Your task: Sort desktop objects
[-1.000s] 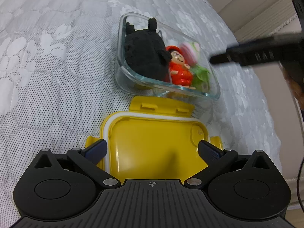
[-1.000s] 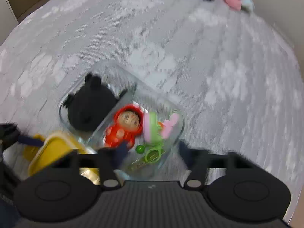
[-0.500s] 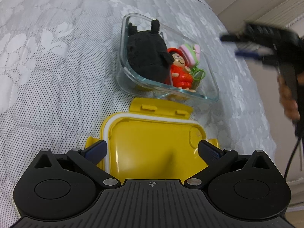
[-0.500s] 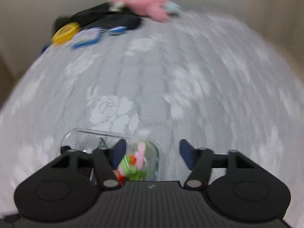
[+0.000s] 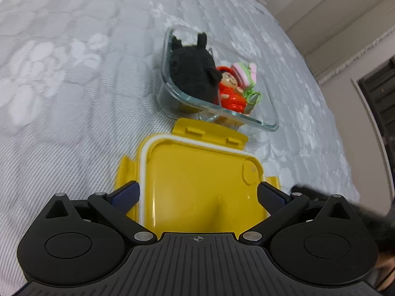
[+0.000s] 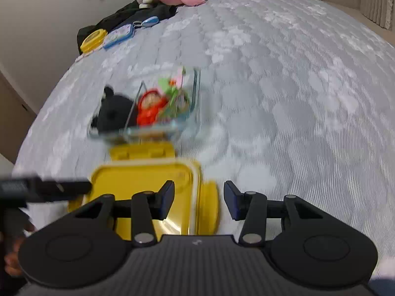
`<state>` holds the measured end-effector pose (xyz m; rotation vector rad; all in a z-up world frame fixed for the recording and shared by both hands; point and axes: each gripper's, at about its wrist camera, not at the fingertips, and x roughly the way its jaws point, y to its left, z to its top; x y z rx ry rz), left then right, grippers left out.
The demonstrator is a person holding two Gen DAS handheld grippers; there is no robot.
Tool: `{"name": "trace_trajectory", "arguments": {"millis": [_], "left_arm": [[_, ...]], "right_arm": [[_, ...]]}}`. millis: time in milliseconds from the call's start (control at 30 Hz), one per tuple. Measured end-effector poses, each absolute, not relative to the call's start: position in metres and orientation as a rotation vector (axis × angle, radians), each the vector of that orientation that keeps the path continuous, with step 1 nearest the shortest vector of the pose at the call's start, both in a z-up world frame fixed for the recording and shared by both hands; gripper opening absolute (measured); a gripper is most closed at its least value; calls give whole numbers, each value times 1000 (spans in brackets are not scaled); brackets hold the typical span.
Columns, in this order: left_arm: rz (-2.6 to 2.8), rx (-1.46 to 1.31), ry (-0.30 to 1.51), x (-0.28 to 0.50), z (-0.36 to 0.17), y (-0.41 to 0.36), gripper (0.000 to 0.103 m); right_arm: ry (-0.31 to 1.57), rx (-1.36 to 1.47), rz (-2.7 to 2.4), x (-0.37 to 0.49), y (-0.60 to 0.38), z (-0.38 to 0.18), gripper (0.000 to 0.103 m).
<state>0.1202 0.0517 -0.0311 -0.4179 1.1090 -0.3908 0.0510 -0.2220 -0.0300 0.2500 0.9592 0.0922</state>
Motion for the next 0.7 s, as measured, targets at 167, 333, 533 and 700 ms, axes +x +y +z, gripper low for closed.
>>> {"name": "trace_trajectory", "arguments": {"millis": [167,333,533,700], "left_arm": [[-288,-470,1025,89,-17,80,103],[-208,-298,1066,95,-23,63,103],[-202,-317,1114,111,-40,63,102],[-217,-366,1136,112,-44,67,99]], "right_arm": [[946,248,68,40,-226,-42,65],[950,177,50,42,-226,-49,67],[972,101,92,52,-214,-57,67],[956,81,124,53,-209,-57,68]]}}
